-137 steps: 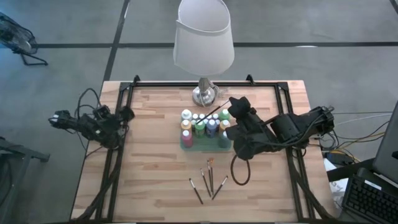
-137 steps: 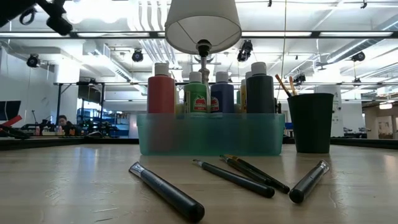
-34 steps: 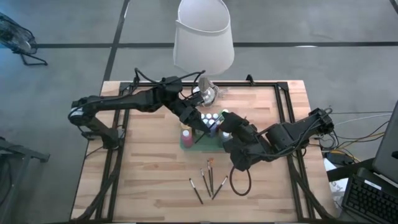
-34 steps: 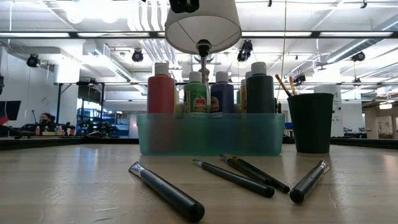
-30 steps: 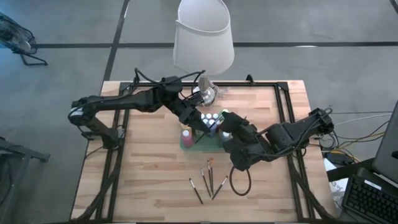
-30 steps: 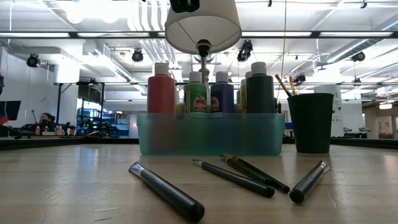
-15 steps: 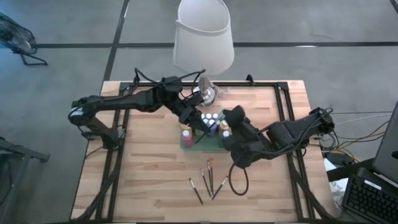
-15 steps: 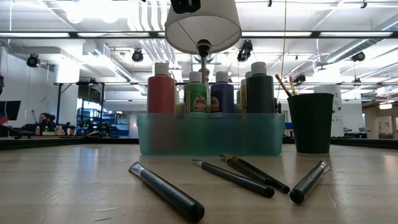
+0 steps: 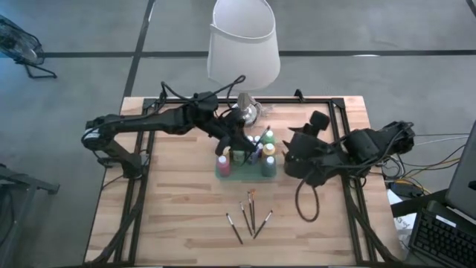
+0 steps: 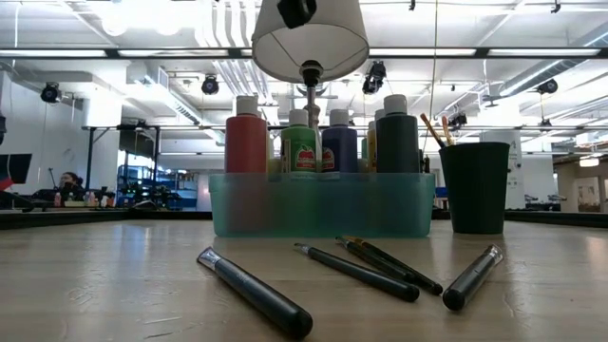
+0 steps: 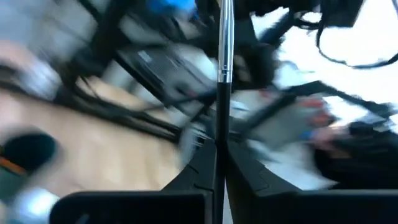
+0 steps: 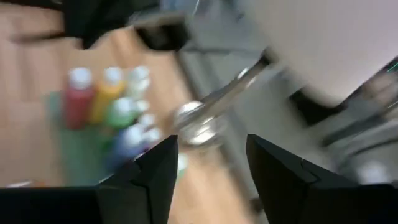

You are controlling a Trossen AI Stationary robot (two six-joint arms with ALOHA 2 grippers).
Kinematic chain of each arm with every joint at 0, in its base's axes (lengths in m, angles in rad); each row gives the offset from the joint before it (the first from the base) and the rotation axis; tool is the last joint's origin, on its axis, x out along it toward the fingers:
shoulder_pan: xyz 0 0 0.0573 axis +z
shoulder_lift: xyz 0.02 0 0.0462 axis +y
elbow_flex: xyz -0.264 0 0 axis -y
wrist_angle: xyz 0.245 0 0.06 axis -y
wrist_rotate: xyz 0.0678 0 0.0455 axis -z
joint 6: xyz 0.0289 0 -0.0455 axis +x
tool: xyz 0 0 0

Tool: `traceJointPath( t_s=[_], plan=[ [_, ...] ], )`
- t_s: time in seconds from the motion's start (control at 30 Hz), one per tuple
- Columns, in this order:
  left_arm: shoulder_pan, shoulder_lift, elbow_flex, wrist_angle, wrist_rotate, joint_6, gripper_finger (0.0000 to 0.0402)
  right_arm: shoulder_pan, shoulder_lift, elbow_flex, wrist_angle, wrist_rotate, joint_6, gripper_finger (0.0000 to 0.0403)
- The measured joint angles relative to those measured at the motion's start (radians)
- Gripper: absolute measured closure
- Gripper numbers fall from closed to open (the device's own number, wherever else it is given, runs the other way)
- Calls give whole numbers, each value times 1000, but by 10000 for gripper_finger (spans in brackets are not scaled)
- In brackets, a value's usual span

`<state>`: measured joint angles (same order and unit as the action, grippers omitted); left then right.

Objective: Pick & Place Paint Supplies
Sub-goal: Put the black paint brush into the black cup

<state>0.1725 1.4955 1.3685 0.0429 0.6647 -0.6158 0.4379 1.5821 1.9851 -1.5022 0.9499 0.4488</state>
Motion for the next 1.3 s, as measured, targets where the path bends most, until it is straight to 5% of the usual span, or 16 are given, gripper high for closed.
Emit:
traceJointPath(
  t_s=[0.23,0.43,0.93,1.3],
  plan=[
    [-23,0,0,-13,-388,456,387,10,-90,-161,151,-112,141,202],
    [-28,0,0,-16,-639,620,387,9,-187,-302,422,-140,95,213],
    [-88,-2,-135,410,-631,720,387,-33,-436,-731,1390,-140,-308,234],
    [-96,4,-135,401,-629,710,387,-102,-408,-765,1495,-147,-354,214]
  ],
)
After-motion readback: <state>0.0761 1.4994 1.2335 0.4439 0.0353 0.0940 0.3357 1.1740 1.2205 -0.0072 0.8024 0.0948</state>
